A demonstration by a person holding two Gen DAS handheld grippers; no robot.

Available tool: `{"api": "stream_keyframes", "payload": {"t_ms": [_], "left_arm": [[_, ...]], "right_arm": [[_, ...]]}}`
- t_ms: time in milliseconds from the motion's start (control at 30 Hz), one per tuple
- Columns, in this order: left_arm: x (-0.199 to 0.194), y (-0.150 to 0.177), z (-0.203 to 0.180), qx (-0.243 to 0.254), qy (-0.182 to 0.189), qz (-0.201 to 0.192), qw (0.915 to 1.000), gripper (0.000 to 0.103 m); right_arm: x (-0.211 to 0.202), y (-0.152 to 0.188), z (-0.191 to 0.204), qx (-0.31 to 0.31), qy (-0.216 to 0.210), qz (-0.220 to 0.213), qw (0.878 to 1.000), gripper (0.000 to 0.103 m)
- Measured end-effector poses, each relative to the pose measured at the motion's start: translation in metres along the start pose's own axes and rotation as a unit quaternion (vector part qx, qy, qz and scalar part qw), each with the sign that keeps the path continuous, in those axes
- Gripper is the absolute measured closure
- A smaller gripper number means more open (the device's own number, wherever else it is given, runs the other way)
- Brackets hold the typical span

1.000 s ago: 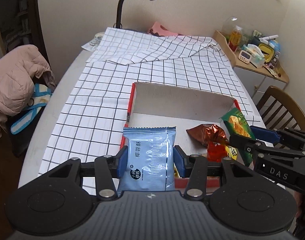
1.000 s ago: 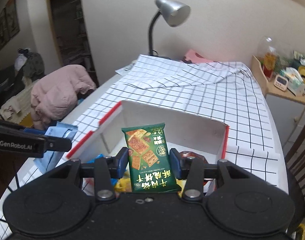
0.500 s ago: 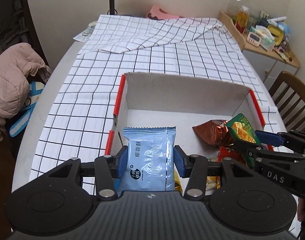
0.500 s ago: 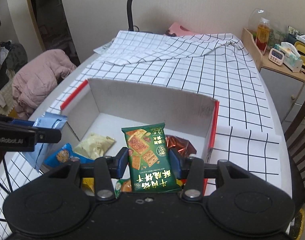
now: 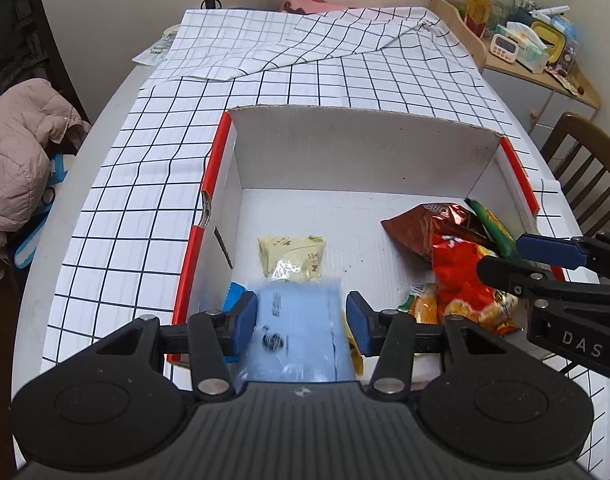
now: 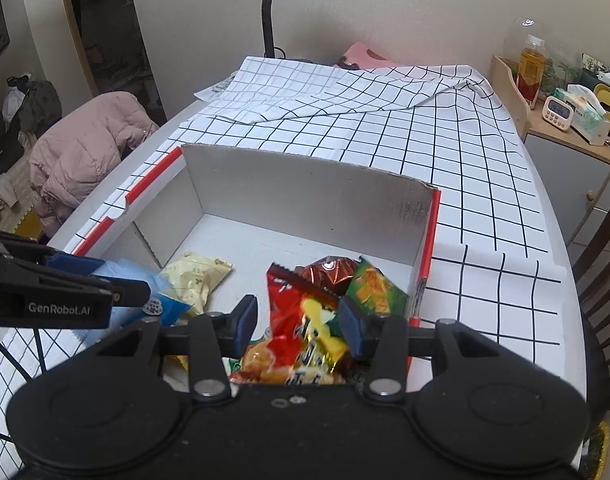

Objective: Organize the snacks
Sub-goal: 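Lower the pale blue packet into the box with the left gripper while the right drops the green packet, then move both tools back toward the purple candy and clear-wrapped candy on the cloth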

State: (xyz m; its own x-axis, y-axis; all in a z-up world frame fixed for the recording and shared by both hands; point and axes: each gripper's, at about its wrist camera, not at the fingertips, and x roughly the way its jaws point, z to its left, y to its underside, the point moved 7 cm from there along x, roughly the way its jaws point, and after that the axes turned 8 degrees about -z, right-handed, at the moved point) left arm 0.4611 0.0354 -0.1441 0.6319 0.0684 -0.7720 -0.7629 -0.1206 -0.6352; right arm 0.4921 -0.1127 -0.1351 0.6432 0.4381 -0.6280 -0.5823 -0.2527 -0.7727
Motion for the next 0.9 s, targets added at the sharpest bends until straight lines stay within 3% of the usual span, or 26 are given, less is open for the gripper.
{"api": "stream_keyframes", "payload": {"t_ms": [167, 567, 900], "left_arm": [[-0.016, 0.002, 0.001, 0.000, 0.005, -0.014, 0.9999, 0.045], [-0.068, 0.015, 0.009, 0.006, 0.009, -0.049, 0.9987, 0.040], [-0.116, 0.030, 0.017, 0.012, 0.017, -0.082, 0.9964, 0.031]], "right_arm": [[-0.015, -0.001, 0.007, -0.005, -0.005, -0.012, 1.000, 0.058], [-0.056, -0.001, 0.027, 0.004, -0.008, -0.045, 0.999, 0.056], [-0.095, 0.007, 0.052, 0.003, -0.020, -0.064, 0.998, 0.047]]}}
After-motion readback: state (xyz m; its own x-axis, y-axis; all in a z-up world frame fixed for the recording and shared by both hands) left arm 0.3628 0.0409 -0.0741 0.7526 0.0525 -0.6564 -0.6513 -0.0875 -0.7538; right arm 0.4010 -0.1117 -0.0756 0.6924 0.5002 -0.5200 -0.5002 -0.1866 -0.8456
